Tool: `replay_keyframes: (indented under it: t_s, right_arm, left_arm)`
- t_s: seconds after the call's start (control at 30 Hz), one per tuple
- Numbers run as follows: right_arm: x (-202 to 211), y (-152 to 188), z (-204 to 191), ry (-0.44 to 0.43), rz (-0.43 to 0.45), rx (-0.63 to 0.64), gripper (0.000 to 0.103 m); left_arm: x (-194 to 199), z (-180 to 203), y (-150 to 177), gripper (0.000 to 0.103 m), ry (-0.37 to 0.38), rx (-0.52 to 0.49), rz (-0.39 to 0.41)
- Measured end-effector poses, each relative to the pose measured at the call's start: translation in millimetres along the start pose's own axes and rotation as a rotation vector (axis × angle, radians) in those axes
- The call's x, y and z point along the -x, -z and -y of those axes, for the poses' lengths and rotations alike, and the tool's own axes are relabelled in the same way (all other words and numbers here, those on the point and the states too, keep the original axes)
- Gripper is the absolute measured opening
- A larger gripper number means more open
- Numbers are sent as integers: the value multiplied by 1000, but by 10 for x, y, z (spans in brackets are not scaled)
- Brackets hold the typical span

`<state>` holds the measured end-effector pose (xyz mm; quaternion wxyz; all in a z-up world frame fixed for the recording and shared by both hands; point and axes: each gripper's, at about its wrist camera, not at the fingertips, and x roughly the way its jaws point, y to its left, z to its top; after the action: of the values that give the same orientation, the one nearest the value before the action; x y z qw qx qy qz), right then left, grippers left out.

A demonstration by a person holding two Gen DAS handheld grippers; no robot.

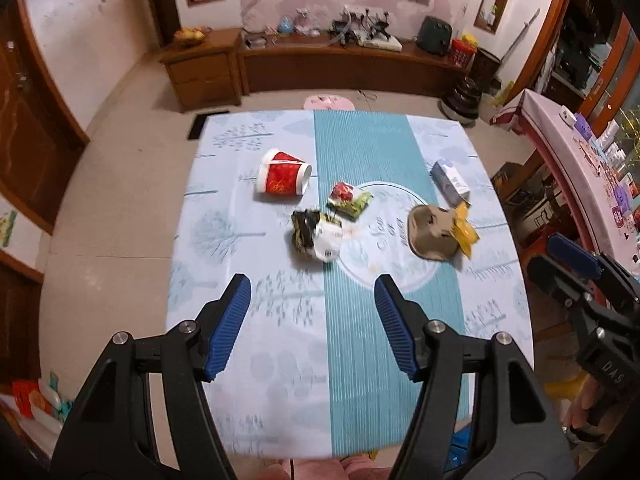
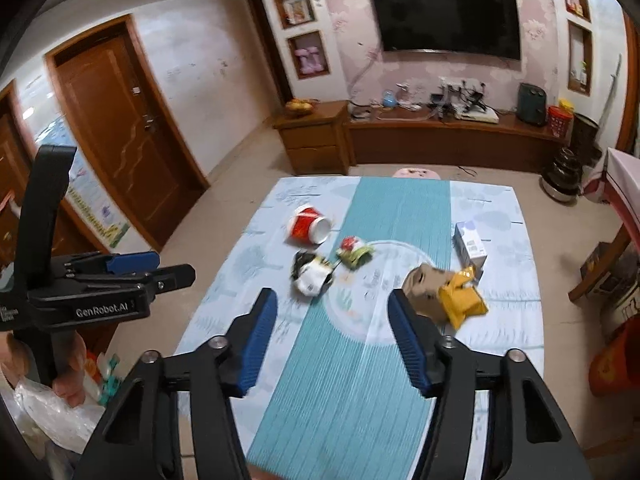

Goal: Collect trash
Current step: 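Grasp black-gold crumpled wrapper with left tool while right tool grasps red-green packet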

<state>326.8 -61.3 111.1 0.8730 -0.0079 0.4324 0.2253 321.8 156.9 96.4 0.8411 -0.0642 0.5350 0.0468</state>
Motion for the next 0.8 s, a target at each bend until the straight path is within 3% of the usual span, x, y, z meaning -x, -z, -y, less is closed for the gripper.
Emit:
replay_keyframes:
  t_s: [0.1,0.2,0.4,0.53,0.8]
  right_arm:
    - [-548,-265,126,12,-38,-65,56]
    - [-1145,-420,283,23,-78,-114,49]
    - [-2199,-477,621,39,-161,-244,48]
    - [-2601,-374,743,13,-197,-323,49]
    - [-3113,-204,773,-22,-257,-408,49]
  left_arm:
    - [-533,-85,-318,61,18,-8,-47]
    - [-1182,-178,-566,61,37,-9,-104]
    - [-2090,-208,-576,61,84,18,-203]
    - [-2498,-193,-492,61,115,28,-267]
    - [-2840,-161,-317,61,160,57,-329]
